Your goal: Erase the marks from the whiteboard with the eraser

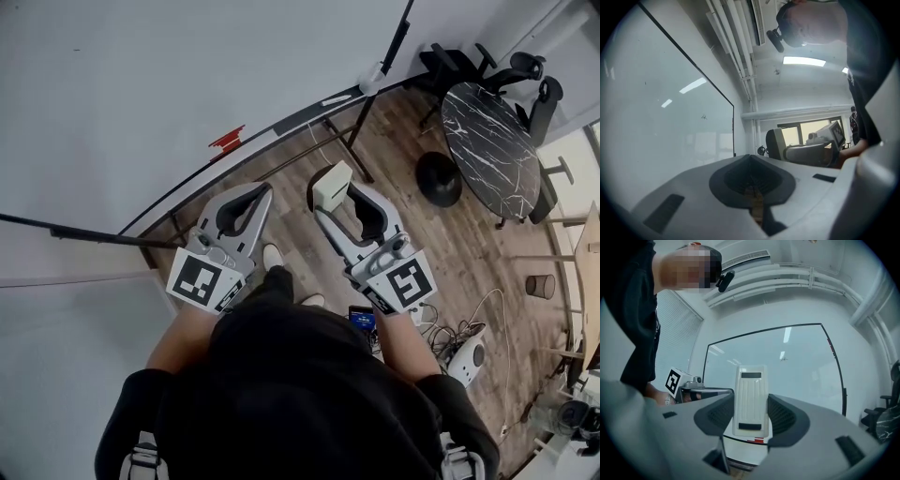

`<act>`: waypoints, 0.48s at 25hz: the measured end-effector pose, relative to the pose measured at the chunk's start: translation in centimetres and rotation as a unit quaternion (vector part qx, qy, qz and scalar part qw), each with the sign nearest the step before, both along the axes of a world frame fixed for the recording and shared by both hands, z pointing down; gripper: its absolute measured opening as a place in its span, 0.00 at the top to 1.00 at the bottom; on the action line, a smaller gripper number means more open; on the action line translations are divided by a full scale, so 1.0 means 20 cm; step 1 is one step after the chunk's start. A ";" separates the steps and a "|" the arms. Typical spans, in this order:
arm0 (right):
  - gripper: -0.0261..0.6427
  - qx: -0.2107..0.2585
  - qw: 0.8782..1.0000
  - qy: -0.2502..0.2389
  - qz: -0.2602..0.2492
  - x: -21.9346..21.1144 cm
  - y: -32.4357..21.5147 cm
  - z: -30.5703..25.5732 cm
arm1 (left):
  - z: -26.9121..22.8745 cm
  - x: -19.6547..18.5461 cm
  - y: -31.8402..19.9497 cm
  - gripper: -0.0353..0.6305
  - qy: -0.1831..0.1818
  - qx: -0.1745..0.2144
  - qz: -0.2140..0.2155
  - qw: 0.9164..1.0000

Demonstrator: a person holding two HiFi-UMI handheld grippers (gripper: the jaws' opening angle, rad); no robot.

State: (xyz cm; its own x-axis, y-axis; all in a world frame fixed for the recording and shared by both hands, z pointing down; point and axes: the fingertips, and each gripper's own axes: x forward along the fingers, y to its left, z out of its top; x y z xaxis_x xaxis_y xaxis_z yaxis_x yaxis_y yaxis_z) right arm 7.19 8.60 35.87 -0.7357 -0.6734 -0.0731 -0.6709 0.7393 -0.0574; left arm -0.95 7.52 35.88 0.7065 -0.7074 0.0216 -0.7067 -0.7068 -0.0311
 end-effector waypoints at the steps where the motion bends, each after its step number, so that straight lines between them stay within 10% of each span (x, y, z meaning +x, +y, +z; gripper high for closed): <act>1: 0.63 0.002 1.000 0.000 0.000 -0.01 -0.04 -0.01 | 0.00 -0.01 -0.04 0.94 0.001 0.001 -0.001 1.000; 12: 0.63 0.003 1.000 0.014 0.009 -0.22 -0.57 -0.07 | -0.05 -0.21 -0.56 0.94 0.015 0.005 0.003 1.000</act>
